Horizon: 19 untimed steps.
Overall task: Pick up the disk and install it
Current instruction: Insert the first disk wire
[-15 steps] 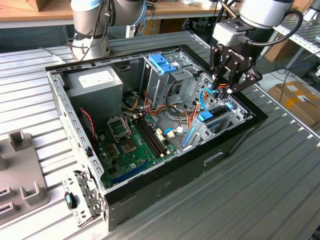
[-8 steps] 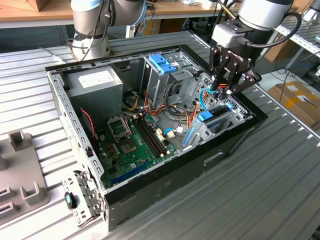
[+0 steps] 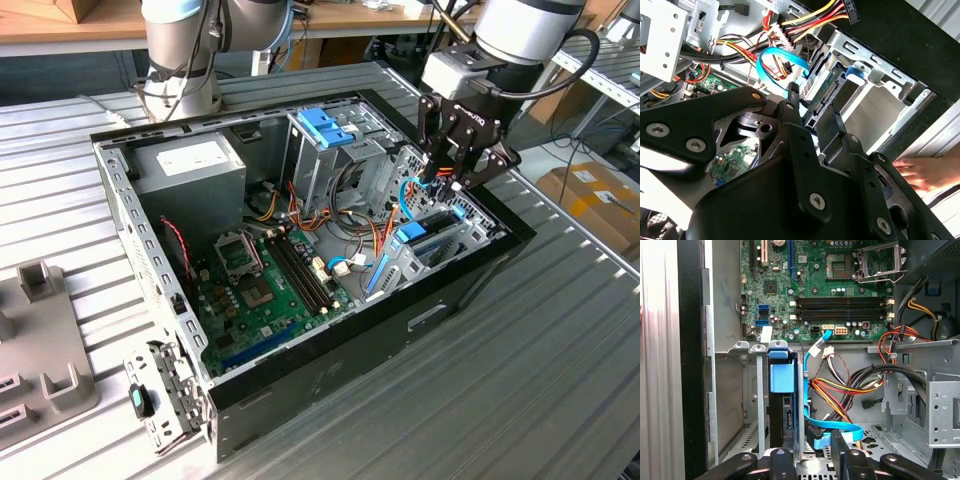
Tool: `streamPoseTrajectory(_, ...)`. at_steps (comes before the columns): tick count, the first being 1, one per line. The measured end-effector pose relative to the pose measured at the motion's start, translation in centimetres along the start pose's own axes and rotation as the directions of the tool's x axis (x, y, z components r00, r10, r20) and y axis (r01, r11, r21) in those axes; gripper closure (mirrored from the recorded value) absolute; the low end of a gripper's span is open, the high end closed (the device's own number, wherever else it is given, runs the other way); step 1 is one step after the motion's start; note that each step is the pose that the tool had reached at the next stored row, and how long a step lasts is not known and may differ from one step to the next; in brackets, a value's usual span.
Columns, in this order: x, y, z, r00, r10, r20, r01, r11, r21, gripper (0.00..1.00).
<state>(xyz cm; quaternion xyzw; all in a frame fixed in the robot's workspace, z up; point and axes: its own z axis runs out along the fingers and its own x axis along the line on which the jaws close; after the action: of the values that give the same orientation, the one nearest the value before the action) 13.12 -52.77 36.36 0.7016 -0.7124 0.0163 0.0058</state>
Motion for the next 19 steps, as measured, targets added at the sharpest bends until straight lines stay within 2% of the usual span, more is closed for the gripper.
streamPoseTrajectory(5, 0.0, 0.0, 0.0, 1.0, 0.0, -0.0001, 0.0, 1.0, 0.0, 0.6)
streamPoseTrajectory(8, 0.0, 0.0, 0.0, 1.0, 0.0, -0.0001, 0.0, 1.0, 0.0, 0.78)
streamPoseTrajectory(9, 0.0, 0.0, 0.0, 1.0, 0.0, -0.0001, 0.0, 1.0, 0.0, 0.78)
streamPoseTrajectory(10, 0.0, 0.0, 0.0, 1.0, 0.0, -0.0002, 0.0, 1.0, 0.0, 0.84)
streamPoseTrajectory(19, 0.0, 0.01, 0.0, 1.0, 0.0, -0.0009, 0.0, 1.0, 0.0, 0.84)
